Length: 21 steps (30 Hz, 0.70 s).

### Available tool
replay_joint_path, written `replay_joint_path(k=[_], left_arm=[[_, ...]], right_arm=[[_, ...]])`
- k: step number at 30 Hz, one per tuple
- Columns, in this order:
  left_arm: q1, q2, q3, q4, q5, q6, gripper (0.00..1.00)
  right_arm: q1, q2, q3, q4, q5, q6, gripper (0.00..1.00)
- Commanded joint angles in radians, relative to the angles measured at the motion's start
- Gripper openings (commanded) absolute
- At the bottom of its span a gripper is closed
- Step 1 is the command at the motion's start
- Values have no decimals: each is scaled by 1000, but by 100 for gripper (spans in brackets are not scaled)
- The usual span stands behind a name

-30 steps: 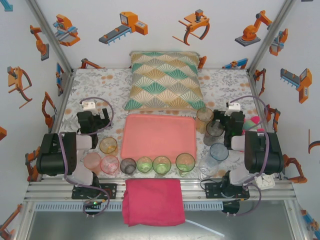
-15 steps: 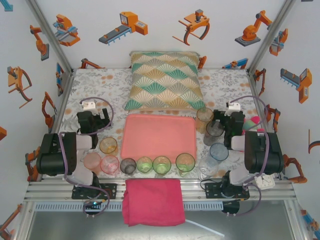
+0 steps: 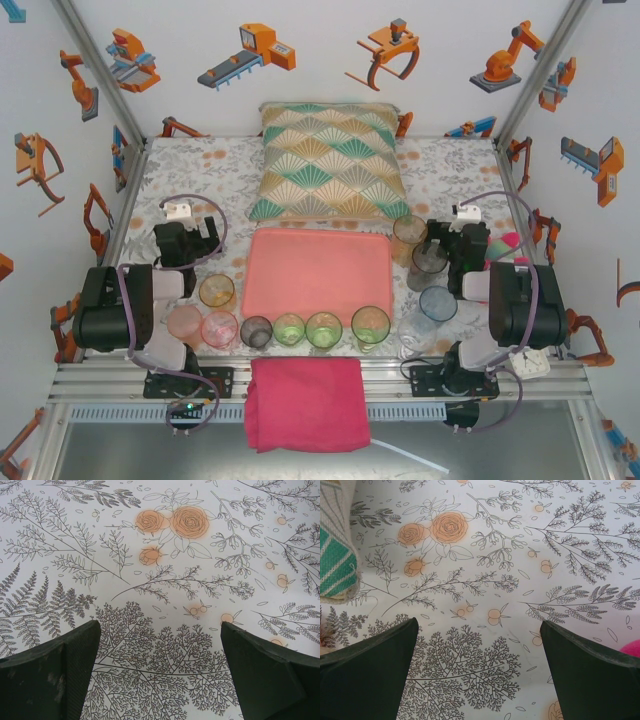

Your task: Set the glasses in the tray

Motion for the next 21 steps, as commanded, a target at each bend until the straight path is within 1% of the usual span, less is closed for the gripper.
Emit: replay_joint_path(k=[1, 10, 15, 18, 19, 21], left_arm=[[-4, 0, 17, -5, -7, 14, 97], [-4, -3, 14, 1, -3, 15, 97], [-16, -67, 53, -118, -2, 33, 97], [-18, -118, 36, -125, -11, 34, 97], [-21, -139, 37, -142, -17, 34, 97], [-25, -205, 62, -234, -27, 35, 97]], right_arm=[[6, -2, 10, 23, -13, -11, 99], [7, -1, 10, 23, -4, -9, 99], [6, -4, 21, -6, 72, 14, 99], [7, -33, -11, 24, 155, 47, 99], [7, -49, -13, 21, 160, 54, 99], [6, -100, 13, -70, 131, 39, 99]])
